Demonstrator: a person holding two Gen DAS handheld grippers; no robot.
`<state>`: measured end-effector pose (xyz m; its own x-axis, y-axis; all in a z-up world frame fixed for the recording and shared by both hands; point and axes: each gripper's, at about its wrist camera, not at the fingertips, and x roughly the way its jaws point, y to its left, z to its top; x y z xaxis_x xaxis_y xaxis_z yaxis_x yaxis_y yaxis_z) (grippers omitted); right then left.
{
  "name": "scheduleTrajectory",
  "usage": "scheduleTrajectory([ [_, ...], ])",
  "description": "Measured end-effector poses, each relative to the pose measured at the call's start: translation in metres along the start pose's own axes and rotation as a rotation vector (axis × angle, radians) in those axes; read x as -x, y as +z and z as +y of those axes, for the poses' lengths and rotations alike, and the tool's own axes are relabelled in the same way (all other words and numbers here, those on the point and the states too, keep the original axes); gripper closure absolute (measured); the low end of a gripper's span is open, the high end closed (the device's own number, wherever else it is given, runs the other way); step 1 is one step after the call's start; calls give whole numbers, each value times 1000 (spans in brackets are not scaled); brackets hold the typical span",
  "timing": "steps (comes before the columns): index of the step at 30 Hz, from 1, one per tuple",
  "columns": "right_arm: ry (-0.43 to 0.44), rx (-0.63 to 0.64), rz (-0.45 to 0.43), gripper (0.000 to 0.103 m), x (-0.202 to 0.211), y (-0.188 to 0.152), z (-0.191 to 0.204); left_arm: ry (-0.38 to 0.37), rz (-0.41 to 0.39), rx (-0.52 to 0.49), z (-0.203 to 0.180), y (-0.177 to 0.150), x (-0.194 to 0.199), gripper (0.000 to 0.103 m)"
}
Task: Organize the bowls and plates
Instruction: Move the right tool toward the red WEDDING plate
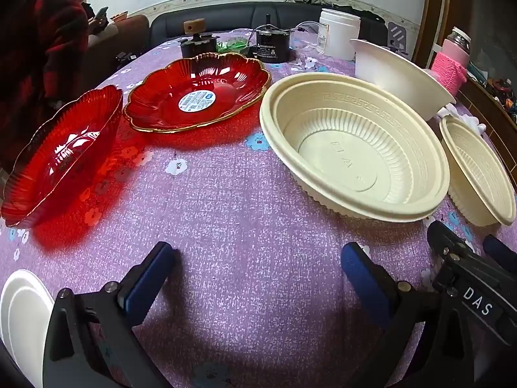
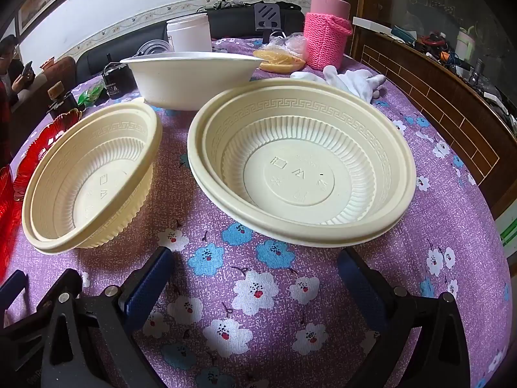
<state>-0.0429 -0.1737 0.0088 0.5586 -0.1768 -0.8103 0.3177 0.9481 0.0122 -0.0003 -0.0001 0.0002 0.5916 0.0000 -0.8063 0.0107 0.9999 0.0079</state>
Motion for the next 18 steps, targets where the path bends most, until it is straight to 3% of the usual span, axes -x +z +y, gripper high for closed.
scheduleTrajectory([
  [7, 13, 28, 9, 1, -1, 2, 0, -38, 41, -61, 5, -10, 6, 0],
  [10, 83, 95, 42, 1, 1, 1, -4, -32, 33, -78, -1, -26, 18, 0],
  [13, 67, 113, 48, 1, 2, 0, 1, -34, 31, -103, -5, -38, 27, 0],
  [18, 68, 104, 53, 1, 5, -6, -2, -113, 177, -203, -24, -45, 43, 0],
])
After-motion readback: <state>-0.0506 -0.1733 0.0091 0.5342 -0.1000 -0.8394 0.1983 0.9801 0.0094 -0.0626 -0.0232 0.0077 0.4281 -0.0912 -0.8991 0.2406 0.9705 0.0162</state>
